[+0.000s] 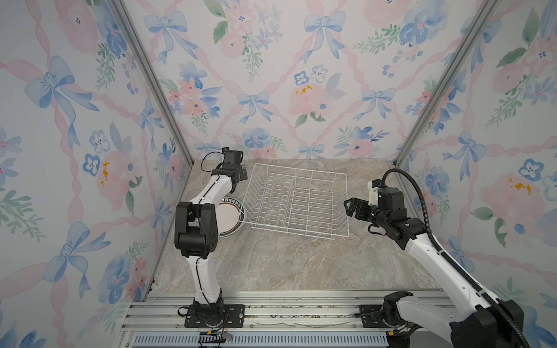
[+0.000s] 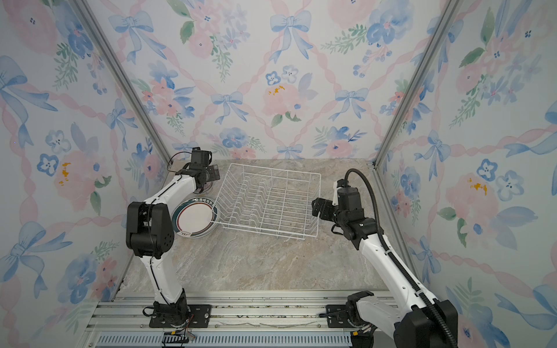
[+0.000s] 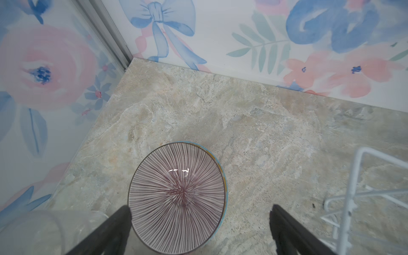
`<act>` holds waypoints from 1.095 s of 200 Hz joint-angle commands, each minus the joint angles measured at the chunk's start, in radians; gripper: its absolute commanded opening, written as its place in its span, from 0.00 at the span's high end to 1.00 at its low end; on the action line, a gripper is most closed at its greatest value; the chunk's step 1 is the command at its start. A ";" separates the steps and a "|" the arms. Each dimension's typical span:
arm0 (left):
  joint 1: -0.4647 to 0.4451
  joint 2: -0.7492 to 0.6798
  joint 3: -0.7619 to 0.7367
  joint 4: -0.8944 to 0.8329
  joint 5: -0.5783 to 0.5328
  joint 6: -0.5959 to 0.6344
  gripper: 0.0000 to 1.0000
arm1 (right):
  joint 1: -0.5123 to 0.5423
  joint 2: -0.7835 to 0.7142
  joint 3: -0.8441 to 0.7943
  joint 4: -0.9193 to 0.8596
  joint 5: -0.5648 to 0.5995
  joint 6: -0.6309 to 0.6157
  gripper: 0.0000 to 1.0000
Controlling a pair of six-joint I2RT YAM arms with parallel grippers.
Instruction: Unload the mixed dishes from the dish rack
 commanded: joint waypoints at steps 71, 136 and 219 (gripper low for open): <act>-0.047 -0.386 -0.627 0.576 -0.036 0.049 0.02 | 0.017 -0.133 -0.279 0.427 0.622 -0.194 0.03; -0.022 -0.413 -0.854 0.728 -0.032 0.136 0.02 | -0.088 -0.057 -0.501 0.778 0.709 -0.244 0.03; 0.018 -0.452 -1.015 0.924 0.011 0.231 0.02 | -0.119 0.337 -0.440 1.032 0.681 -0.330 0.03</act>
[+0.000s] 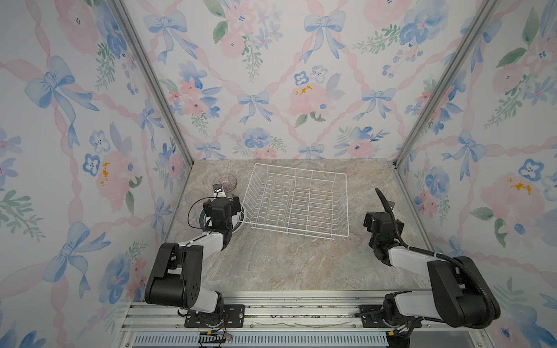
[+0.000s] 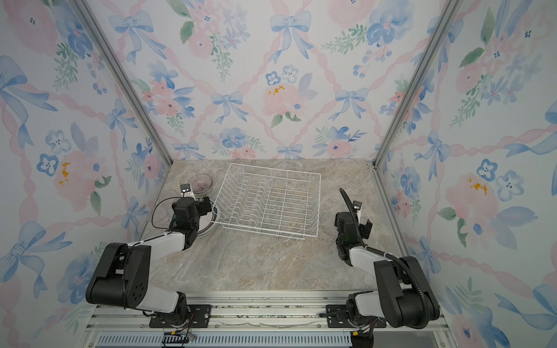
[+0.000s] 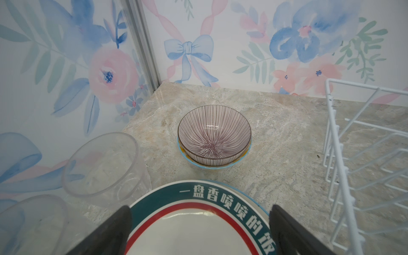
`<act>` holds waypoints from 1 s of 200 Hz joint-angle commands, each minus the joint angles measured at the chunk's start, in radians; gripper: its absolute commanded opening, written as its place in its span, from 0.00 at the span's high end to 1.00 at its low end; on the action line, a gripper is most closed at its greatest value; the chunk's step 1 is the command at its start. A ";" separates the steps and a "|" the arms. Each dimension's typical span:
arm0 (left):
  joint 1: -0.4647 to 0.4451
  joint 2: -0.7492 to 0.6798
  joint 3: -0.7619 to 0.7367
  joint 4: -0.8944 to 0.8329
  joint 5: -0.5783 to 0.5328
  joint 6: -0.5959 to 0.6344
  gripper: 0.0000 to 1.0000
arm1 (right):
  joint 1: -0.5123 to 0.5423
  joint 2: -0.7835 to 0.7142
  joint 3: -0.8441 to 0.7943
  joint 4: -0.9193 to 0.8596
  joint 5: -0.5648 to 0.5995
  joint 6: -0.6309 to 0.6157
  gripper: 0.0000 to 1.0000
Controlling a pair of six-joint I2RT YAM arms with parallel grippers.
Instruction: Unload the mixed dishes from the dish rack
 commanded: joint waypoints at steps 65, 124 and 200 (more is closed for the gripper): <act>0.030 0.008 -0.148 0.192 0.076 0.060 0.02 | -0.032 0.107 0.085 0.127 -0.025 -0.047 0.03; 0.053 0.068 -0.145 0.225 0.113 0.045 0.02 | 0.011 0.138 0.075 0.198 -0.108 -0.144 0.03; 0.052 0.050 -0.206 0.315 0.173 0.066 0.02 | -0.020 0.118 0.006 0.296 -0.219 -0.137 0.03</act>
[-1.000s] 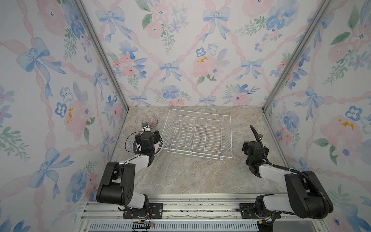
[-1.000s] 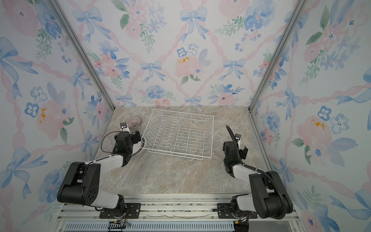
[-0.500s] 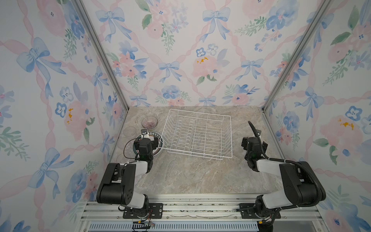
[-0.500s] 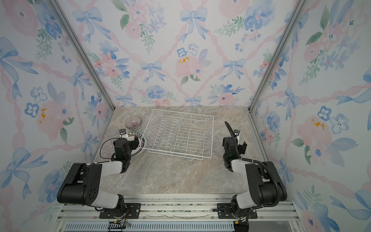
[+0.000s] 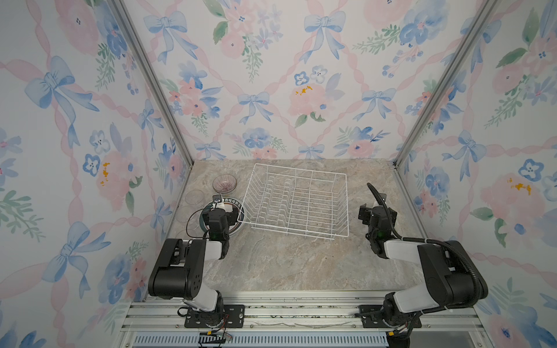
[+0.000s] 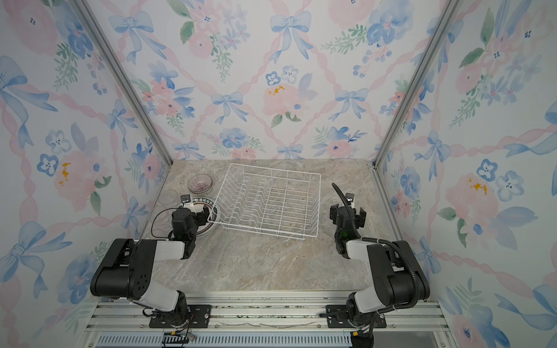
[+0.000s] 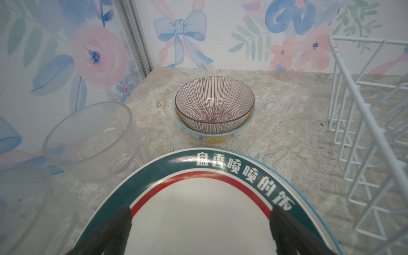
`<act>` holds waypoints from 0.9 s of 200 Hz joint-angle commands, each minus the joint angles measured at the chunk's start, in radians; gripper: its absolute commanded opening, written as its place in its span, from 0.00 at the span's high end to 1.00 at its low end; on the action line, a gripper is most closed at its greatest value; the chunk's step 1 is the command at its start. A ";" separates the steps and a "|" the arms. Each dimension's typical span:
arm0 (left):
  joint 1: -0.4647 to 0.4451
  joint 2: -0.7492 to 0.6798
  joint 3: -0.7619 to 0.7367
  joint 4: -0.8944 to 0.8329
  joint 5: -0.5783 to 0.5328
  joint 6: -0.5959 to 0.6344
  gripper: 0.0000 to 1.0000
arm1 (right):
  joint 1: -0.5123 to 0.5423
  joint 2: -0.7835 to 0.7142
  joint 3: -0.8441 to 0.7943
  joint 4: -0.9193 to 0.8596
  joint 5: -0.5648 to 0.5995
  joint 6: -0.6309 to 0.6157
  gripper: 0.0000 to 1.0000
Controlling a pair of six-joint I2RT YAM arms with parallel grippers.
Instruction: Unload the mixed dishes from the dish rack
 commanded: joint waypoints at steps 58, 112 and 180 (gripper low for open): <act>0.002 0.017 -0.130 0.248 0.148 0.059 0.02 | -0.058 0.064 -0.072 0.203 -0.158 0.011 0.03; 0.000 0.036 -0.155 0.327 0.155 0.070 0.02 | -0.058 0.055 -0.065 0.174 -0.158 0.012 0.03; -0.005 0.035 -0.158 0.327 0.148 0.075 0.02 | -0.058 0.055 -0.065 0.176 -0.157 0.012 0.03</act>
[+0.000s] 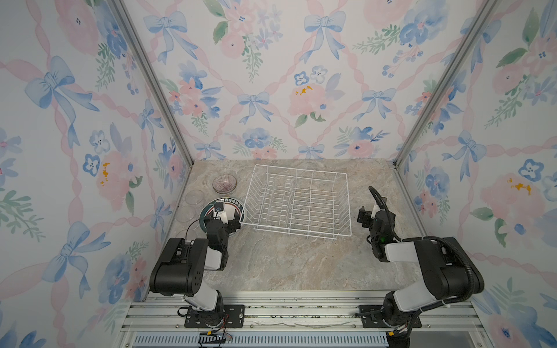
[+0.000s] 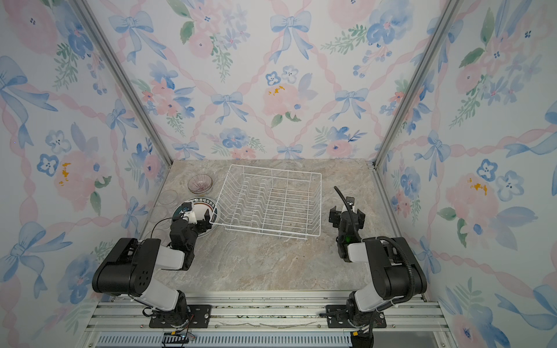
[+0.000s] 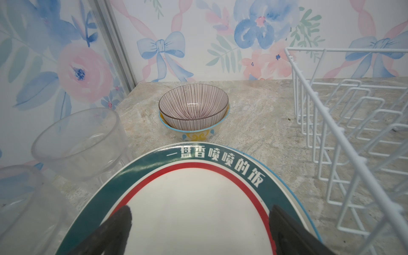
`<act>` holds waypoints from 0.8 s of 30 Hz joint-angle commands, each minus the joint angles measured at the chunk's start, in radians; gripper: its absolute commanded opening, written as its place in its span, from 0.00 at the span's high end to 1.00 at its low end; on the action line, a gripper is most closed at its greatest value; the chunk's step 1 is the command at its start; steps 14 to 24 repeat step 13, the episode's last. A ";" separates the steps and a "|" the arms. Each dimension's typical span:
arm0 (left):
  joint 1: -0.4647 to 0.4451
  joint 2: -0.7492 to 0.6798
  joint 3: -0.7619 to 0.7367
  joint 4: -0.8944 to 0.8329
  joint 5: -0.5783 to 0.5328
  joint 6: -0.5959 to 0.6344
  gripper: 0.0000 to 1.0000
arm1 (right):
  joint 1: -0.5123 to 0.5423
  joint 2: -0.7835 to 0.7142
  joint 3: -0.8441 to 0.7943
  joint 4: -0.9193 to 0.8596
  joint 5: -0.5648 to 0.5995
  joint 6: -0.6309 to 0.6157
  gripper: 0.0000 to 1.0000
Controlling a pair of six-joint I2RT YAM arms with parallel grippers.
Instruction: Unload the mixed dishes from the dish rack
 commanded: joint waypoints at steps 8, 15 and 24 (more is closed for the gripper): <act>-0.011 0.011 -0.004 0.047 0.037 0.016 0.02 | -0.007 0.006 -0.006 0.032 -0.010 0.008 0.03; -0.012 0.007 -0.007 0.047 0.035 0.015 0.02 | -0.008 0.005 -0.006 0.030 -0.012 0.010 0.03; -0.012 0.007 -0.007 0.047 0.035 0.015 0.02 | -0.008 0.005 -0.006 0.030 -0.012 0.010 0.03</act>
